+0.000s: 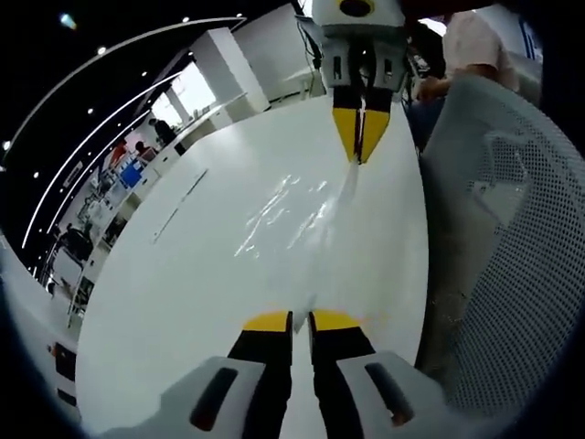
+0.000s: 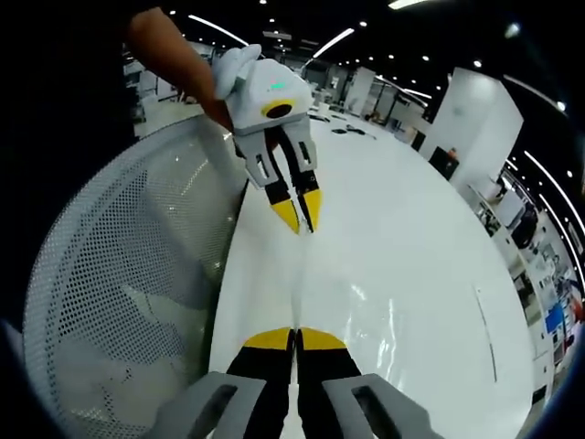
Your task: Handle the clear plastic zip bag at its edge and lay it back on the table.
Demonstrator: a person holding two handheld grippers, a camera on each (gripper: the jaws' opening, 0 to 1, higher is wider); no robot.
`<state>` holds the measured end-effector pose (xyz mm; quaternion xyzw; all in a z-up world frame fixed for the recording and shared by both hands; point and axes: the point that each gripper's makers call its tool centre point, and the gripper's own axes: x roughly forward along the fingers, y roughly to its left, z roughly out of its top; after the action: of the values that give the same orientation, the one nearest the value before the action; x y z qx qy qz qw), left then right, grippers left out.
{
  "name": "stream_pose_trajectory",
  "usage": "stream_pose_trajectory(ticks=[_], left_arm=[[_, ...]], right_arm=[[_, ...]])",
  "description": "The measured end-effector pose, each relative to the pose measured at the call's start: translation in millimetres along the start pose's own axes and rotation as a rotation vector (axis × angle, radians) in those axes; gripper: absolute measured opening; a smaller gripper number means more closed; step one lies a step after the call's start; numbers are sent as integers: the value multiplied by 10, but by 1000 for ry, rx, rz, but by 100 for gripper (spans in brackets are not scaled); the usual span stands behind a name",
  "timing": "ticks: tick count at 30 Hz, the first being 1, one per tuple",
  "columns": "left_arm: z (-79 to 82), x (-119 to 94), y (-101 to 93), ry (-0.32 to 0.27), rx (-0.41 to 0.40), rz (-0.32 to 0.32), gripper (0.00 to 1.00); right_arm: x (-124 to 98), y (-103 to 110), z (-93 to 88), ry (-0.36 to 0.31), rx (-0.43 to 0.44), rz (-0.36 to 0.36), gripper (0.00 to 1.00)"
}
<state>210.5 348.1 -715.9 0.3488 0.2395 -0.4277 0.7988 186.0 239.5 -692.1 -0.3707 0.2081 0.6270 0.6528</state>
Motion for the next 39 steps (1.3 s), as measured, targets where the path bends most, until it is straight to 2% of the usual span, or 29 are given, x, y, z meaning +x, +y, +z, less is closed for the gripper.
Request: stream_pose_trajectory(ticks=[8, 14, 27, 31, 39], left_arm=[[78, -21, -59, -18, -47, -38, 0], [105, -25, -73, -13, -26, -50, 0], [261, -18, -144, -33, -16, -90, 0], [314, -10, -169, -34, -16, -102, 0], [345, 10, -199, -31, -14, -122, 0]], right_arm=[[15, -89, -111, 32, 16, -45, 0], [70, -37, -150, 56, 38, -34, 2], [164, -52, -1, 32, 40, -52, 7], [195, -69, 107, 9, 56, -59, 8], [295, -46, 267, -11, 33, -41, 8]])
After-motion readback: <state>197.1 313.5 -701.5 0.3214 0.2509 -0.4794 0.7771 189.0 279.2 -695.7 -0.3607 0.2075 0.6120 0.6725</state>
